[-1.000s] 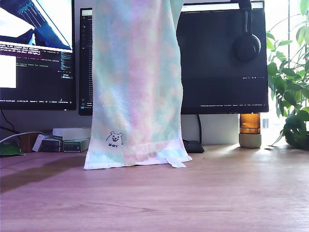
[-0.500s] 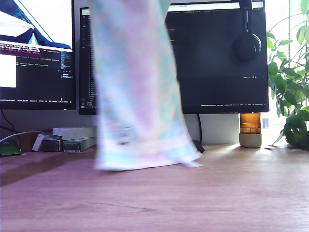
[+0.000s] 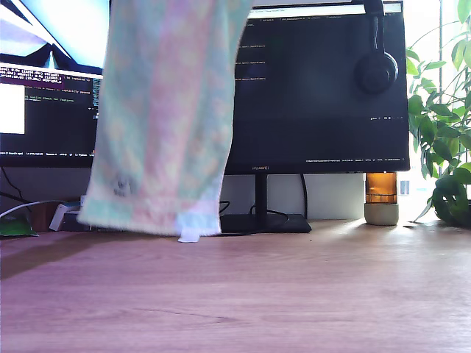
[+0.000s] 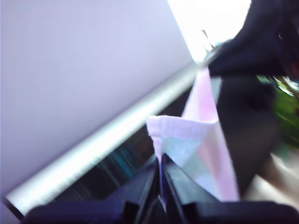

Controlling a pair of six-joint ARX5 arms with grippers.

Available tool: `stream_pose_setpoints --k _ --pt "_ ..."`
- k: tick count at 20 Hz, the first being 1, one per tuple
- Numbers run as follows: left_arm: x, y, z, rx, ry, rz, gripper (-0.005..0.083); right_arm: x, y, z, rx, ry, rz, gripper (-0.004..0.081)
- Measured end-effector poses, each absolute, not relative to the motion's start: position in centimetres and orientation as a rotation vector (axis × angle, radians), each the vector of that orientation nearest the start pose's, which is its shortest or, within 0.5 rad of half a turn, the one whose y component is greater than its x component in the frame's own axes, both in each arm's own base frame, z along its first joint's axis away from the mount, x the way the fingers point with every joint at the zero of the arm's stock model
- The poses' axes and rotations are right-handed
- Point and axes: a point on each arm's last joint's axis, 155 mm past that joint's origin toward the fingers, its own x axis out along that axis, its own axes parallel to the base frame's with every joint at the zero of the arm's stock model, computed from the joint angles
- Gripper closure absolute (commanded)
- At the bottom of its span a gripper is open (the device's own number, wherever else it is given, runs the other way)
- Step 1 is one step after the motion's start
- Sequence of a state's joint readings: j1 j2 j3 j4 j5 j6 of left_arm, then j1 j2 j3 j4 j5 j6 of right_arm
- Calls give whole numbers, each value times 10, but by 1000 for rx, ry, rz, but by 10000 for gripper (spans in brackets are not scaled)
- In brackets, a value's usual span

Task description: Fold the tea towel to a neat square and place it to the right

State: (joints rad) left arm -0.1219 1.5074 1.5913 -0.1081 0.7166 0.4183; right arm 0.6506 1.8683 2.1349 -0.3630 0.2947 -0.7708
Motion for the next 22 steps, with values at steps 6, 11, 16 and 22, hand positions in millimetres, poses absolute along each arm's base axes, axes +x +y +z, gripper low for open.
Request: stream_pose_setpoints --k 6,11,16,22 --pt "411 -180 378 332 127 -944 793 450 311 386 -827 198 522 783" --pt "395 -181 348 277 282 -986 793 425 304 351 -825 364 599 783" --pt "365 -194 321 234 433 -1070 793 375 274 347 -811 507 671 783" --pt "343 -185 316 263 437 -1031 793 350 270 324 -730 651 743 783"
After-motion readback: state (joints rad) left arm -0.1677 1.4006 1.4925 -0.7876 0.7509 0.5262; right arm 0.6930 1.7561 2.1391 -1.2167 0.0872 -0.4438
